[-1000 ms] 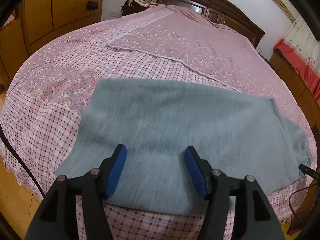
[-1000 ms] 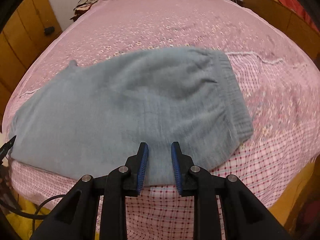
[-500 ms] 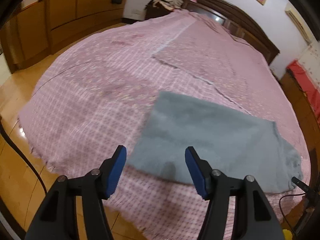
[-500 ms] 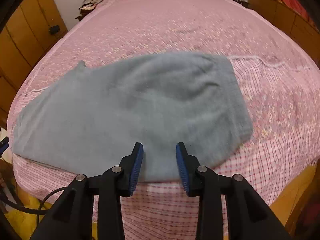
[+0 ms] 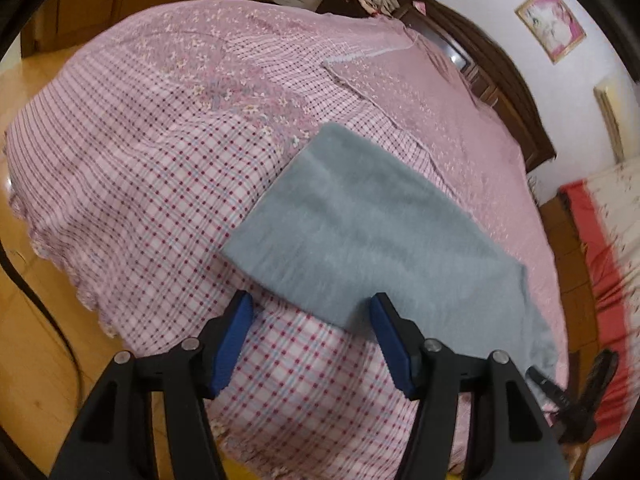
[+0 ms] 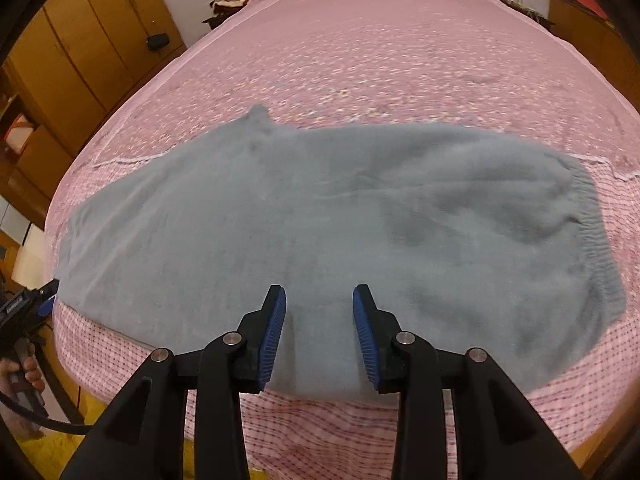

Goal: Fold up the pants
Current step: 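Close the left tool on the edge of the grey pants, then lift the held edge over the pants with the left tool and open it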

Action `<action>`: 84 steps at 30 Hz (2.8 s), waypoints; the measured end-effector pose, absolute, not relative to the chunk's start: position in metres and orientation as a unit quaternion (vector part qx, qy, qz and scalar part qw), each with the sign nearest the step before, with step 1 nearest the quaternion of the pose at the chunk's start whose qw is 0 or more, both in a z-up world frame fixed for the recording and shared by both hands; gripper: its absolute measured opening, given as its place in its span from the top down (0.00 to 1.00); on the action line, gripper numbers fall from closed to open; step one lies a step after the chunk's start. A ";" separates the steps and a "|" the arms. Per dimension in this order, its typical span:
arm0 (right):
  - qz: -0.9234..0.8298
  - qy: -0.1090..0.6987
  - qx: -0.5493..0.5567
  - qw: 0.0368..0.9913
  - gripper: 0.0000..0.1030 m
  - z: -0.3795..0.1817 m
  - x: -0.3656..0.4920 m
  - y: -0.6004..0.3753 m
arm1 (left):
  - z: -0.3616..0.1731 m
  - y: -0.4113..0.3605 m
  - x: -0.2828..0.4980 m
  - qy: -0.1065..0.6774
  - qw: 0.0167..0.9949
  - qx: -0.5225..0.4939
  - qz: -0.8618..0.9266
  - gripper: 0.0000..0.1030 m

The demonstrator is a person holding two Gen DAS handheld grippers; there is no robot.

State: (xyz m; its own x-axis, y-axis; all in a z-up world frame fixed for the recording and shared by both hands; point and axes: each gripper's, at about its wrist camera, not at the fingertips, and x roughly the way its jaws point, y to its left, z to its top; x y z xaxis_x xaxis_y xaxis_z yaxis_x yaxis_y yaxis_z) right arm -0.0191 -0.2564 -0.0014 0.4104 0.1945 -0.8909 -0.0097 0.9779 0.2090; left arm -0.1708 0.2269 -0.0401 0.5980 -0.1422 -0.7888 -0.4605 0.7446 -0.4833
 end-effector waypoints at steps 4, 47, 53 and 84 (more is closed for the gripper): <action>0.067 0.545 0.094 0.831 0.65 -0.007 -0.018 -0.252 | -0.040 0.231 -0.168 0.410 0.831 -0.363 0.097 0.38; 0.084 0.528 0.103 0.839 0.61 -0.003 -0.021 -0.238 | -0.001 0.211 -0.096 0.326 0.898 -0.283 0.083 0.92; 0.093 0.526 0.105 0.839 0.61 -0.001 -0.022 -0.238 | 0.020 0.193 -0.094 0.318 0.909 -0.263 0.050 0.92; 0.064 0.539 0.132 0.829 0.61 -0.013 -0.028 -0.258 | 0.001 0.050 -0.041 0.426 0.885 -0.143 -0.123 0.92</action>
State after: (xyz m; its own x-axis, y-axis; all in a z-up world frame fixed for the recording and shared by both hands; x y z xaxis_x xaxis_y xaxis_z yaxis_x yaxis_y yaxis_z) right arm -0.0285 -0.2583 -0.0132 0.4107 0.2481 -0.8774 0.0363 0.9571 0.2876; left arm -0.0412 0.0502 0.0007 0.6073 -0.3405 -0.7178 0.0964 0.9284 -0.3589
